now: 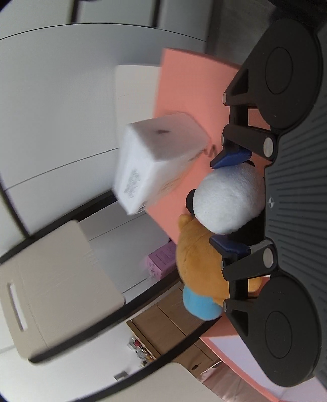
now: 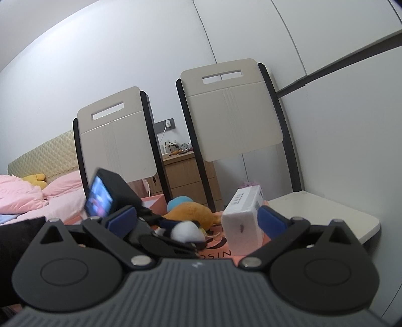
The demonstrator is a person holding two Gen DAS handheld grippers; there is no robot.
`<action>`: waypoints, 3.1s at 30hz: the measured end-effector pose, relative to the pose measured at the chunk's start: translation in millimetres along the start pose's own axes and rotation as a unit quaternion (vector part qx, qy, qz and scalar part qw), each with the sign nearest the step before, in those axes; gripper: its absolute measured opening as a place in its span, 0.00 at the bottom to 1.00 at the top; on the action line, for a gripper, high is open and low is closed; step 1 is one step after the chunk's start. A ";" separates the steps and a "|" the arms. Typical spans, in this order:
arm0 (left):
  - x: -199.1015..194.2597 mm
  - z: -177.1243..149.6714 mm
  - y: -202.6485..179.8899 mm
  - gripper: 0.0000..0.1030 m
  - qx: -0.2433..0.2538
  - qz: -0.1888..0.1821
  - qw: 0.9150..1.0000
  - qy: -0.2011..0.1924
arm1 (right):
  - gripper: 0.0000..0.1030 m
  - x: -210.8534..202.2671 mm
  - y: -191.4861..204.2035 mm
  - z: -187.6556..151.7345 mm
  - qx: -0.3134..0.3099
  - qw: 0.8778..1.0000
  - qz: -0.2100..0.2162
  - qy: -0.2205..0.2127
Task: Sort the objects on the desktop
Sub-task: 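Reach the left tool to the panda plush and close on it, then carry the panda plush over the pink box and open the left tool, then move the right tool toward the white tissue pack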
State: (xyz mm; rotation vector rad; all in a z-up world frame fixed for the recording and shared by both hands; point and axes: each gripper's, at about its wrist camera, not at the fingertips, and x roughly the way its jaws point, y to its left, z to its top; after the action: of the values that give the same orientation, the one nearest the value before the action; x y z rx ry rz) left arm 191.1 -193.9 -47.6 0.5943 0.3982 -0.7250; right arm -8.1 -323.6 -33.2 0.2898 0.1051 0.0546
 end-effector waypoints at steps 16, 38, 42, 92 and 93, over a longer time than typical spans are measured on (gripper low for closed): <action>-113.2 19.2 67.5 0.61 -0.162 0.088 0.976 -0.115 | 1.00 10.7 24.0 -9.5 -0.030 1.000 0.003 0.001; -93.0 -71.9 133.6 0.62 -0.336 0.176 0.925 -0.010 | 1.00 47.7 52.4 -22.8 -0.036 0.998 0.031 0.034; -90.4 -79.3 132.5 0.62 -0.337 0.173 0.925 0.002 | 1.00 50.6 54.8 -24.5 -0.034 0.998 0.037 0.039; -244.9 -132.8 76.1 1.00 -0.371 0.247 0.884 -0.142 | 1.00 110.9 89.6 21.6 -0.082 0.992 0.043 0.083; -242.4 -135.7 76.3 1.00 -0.372 0.248 0.884 -0.134 | 1.00 112.9 90.9 21.5 -0.089 0.992 0.042 0.080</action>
State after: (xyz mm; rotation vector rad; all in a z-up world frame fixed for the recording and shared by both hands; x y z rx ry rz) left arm 60.8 57.6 5.0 -0.1462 0.2215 -0.1157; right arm 102.9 -235.0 2.6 0.1115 0.2465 0.1697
